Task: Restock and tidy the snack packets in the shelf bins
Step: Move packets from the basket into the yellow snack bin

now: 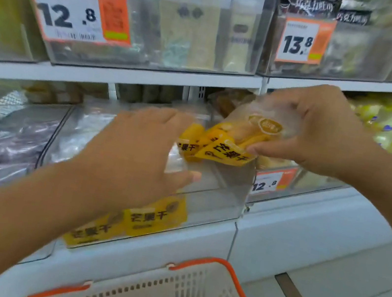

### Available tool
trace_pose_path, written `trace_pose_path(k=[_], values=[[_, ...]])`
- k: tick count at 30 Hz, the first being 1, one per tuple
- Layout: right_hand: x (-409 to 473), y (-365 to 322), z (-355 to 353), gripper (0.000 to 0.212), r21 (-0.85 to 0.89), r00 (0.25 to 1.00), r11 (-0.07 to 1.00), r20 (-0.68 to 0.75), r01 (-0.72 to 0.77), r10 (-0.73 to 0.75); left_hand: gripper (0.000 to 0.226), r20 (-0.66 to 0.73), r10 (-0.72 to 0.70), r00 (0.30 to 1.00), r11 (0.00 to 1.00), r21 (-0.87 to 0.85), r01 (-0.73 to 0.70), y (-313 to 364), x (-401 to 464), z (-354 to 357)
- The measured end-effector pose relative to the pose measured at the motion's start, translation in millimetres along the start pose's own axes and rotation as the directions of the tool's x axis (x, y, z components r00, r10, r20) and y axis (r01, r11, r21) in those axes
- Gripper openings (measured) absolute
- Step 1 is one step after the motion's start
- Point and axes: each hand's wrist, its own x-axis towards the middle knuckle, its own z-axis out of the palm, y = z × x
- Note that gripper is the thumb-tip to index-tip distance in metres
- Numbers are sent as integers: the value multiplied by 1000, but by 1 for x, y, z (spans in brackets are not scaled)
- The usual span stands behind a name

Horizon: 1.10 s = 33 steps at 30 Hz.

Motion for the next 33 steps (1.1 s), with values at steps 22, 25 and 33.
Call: trace_pose_path(k=[22,25,33], values=[[134,75,160,118,-487,891,863,323,-133,320,111,114,-178,977,982,-47,184,-57,-21,50],[135,80,158,92,-446,888,880,323,-162,327,111,108,-175,979,983,-32,180,-57,-20,51],[128,74,168,83,-463,908,879,312,-112,280,108,123,-185,975,980,-48,192,-55,-22,48]])
